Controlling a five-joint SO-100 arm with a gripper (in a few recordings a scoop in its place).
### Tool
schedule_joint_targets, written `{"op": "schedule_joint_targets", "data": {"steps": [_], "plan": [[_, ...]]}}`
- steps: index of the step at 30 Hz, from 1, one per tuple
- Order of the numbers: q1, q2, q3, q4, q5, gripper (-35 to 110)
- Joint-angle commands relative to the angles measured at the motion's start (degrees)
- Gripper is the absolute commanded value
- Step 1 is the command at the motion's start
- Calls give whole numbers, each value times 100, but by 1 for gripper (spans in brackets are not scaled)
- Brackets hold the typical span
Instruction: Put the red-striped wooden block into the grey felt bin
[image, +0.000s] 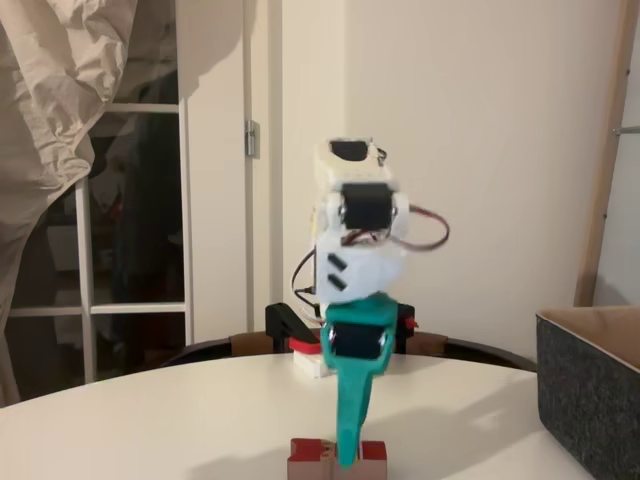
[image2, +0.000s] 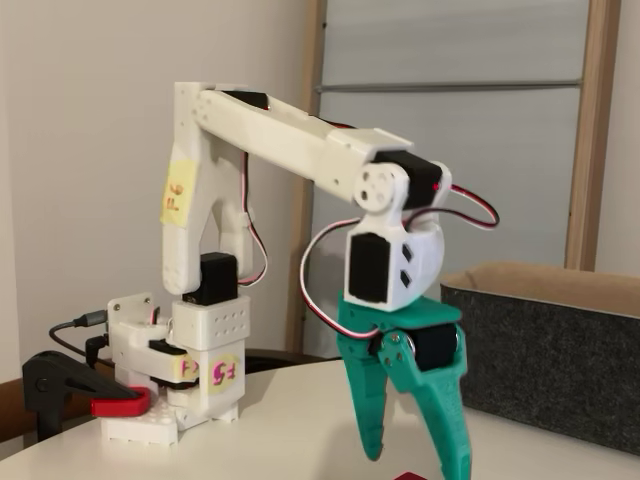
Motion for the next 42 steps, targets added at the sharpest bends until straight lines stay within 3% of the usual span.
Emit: {"op": "schedule_joint_targets", "data": {"steps": [1,42], "plan": [[105,9,-88,-132,149,34],[510,387,-9,-343,571,35]]}}
